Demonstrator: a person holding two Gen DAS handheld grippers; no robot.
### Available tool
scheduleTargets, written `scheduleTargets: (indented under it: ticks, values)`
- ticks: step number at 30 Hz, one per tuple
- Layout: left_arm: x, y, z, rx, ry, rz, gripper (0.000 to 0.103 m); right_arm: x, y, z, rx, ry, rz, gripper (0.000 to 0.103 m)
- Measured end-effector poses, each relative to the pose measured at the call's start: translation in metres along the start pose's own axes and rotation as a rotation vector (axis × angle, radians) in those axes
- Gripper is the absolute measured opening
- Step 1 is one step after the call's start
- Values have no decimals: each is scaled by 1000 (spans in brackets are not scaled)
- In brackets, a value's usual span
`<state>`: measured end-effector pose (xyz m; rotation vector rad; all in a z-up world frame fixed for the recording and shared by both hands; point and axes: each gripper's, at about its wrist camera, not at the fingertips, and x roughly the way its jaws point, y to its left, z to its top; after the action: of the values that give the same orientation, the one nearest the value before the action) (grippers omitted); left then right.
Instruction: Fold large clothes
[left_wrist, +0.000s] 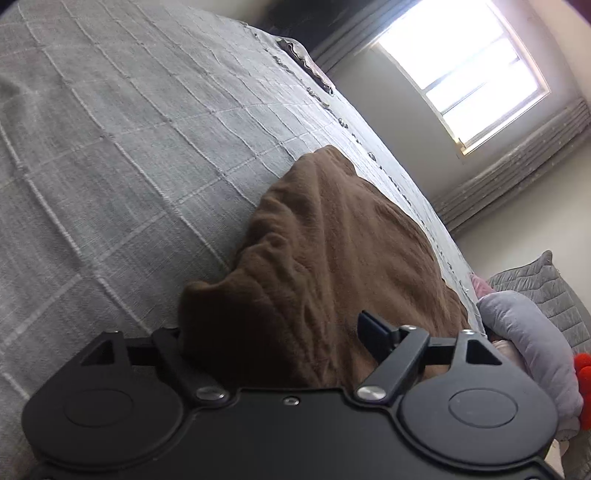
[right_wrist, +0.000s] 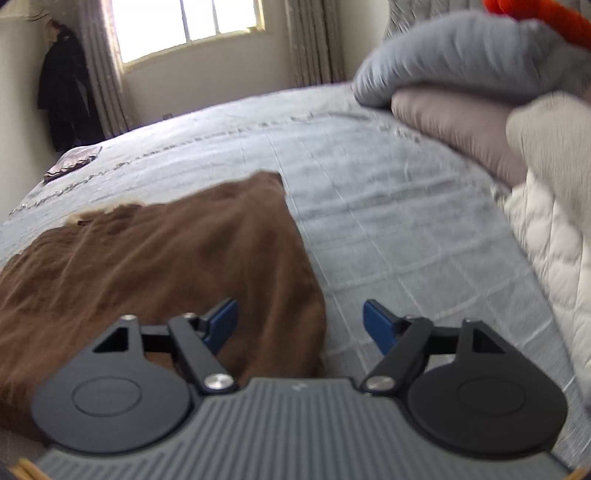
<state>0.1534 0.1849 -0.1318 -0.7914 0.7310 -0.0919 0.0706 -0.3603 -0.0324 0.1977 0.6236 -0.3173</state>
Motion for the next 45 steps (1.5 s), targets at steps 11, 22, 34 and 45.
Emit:
scheduleTargets:
  ticks: [11, 22, 34, 45]
  values:
    - [-17, -37, 8, 138, -156, 24, 30, 5, 113, -20, -238, 18, 280, 63]
    - [-59, -162, -14, 479, -324, -219, 27, 41, 176, -42, -221, 206, 608, 25]
    - [-19, -276, -115, 872, -135, -513, 27, 56, 56, 3, 132, 179, 548, 50]
    - [58, -272, -230, 1111, 205, -519, 33, 60, -55, 3, 427, 174, 521, 72]
